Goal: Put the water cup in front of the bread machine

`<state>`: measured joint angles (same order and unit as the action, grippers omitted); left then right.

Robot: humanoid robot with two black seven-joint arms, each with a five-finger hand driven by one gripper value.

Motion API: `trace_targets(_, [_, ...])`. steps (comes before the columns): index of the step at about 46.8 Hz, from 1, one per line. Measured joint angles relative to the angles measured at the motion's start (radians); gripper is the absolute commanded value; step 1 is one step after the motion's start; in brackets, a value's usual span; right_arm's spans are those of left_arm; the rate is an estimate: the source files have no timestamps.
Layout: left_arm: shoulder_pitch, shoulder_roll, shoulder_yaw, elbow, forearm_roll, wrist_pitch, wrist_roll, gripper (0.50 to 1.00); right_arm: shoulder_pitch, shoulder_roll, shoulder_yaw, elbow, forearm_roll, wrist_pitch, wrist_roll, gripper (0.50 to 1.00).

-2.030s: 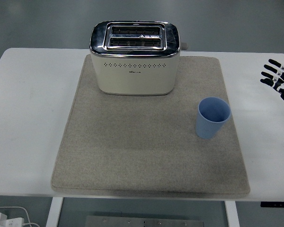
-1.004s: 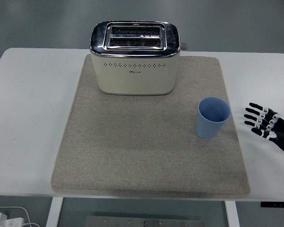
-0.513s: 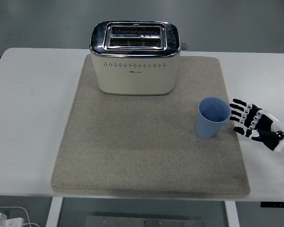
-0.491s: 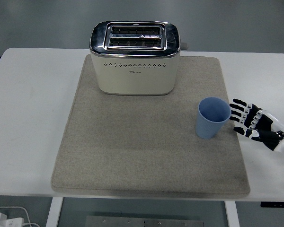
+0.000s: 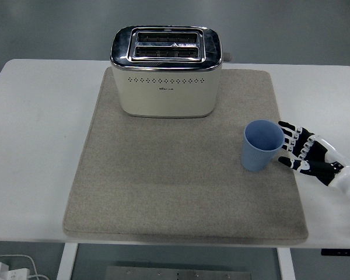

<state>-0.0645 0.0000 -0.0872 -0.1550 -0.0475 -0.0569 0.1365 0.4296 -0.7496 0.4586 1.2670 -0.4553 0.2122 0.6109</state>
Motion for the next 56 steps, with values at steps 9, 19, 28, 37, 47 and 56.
trace_targets(9, [0.0,0.0,0.001,0.0,0.0,0.0,0.0,1.0,0.001,0.006,0.0,0.014,0.0,-0.019,0.0,0.921])
trace_targets(19, [-0.001,0.0,0.001,0.0,0.001,0.0,0.0,1.0,0.001,0.017,-0.001,0.032,-0.029,-0.044,0.0,0.921])
trace_targets(28, [-0.001,0.0,0.001,0.0,0.001,0.0,0.0,1.0,-0.001,0.044,-0.007,0.045,-0.034,-0.071,0.0,0.921])
trace_targets(37, [-0.002,0.0,0.001,0.0,0.001,0.0,0.0,1.0,-0.002,0.071,-0.01,0.055,-0.057,-0.098,0.0,0.921])
trace_targets(47, [-0.001,0.0,0.001,0.0,0.001,-0.001,0.0,1.0,-0.002,0.102,-0.014,0.056,-0.068,-0.121,0.0,0.921])
trace_targets(56, [-0.001,0.0,0.001,0.0,0.001,-0.001,0.0,1.0,0.0,0.118,-0.014,0.055,-0.075,-0.132,0.0,0.921])
